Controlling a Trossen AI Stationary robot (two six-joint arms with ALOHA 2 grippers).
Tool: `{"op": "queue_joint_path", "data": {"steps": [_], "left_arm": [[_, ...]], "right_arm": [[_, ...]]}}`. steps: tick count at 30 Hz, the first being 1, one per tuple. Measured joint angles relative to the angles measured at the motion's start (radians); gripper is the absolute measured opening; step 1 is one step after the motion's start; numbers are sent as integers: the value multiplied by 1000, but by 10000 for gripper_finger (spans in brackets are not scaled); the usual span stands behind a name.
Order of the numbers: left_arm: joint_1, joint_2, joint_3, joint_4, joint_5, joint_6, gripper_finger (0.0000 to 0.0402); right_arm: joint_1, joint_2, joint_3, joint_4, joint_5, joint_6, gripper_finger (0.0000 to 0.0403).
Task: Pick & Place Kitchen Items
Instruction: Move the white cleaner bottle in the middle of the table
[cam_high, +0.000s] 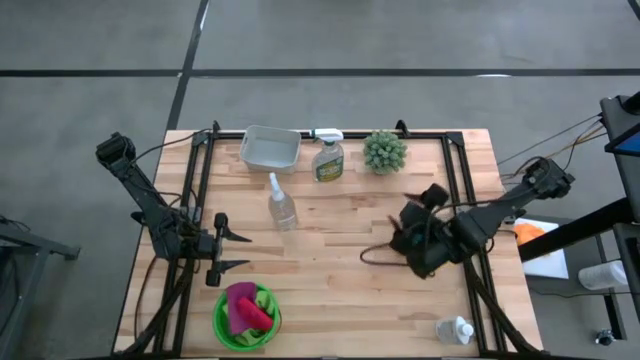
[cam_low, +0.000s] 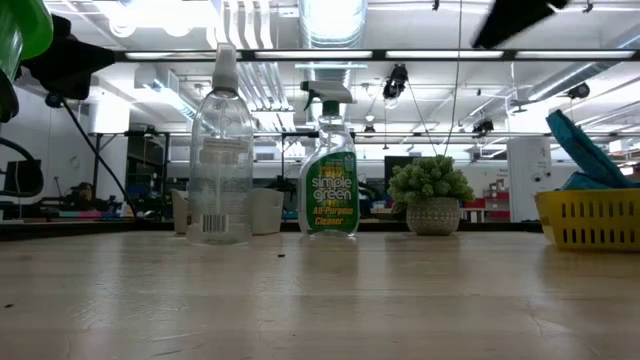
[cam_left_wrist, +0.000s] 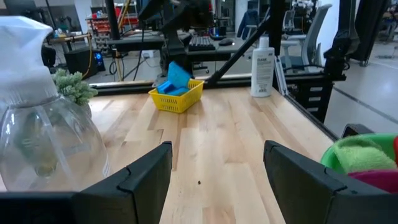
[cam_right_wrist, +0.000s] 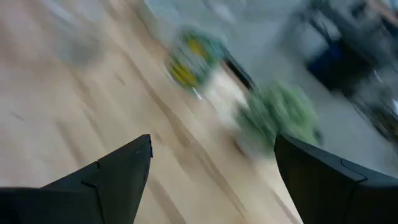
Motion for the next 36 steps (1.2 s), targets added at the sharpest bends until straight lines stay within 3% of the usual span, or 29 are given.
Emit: {"op": "queue_joint_path", "data": {"steps": [4, 8, 11, 14, 17, 21, 28, 32, 36], "left_arm": [[0, 0, 0, 37, 3, 20, 254], [0, 0, 0, 119, 7, 48, 254], [0, 0, 0, 185, 37, 92, 254], [0, 0, 0, 244, 78, 133, 254], [0, 0, 0, 266, 94, 156, 254], [0, 0, 0, 258, 93, 158, 254], [0, 0, 0, 219, 90, 151, 254], [0, 0, 0, 216, 90, 149, 254], [0, 0, 0, 213, 90, 148, 254]], "right_arm": [[52, 9, -10, 398, 57, -292, 334], [101, 55, -63, 948, 41, -703, 334], [126, 109, -122, 1376, -73, -995, 334], [127, 183, -174, 1739, -239, -1172, 334], [126, 251, -189, 1891, -337, -1230, 334], [138, 277, -169, 1772, -251, -1170, 334], [178, 226, -27, 1179, -182, -757, 334], [196, 236, 125, 699, -253, -413, 334], [219, 285, 302, 273, -424, -113, 334]]}}
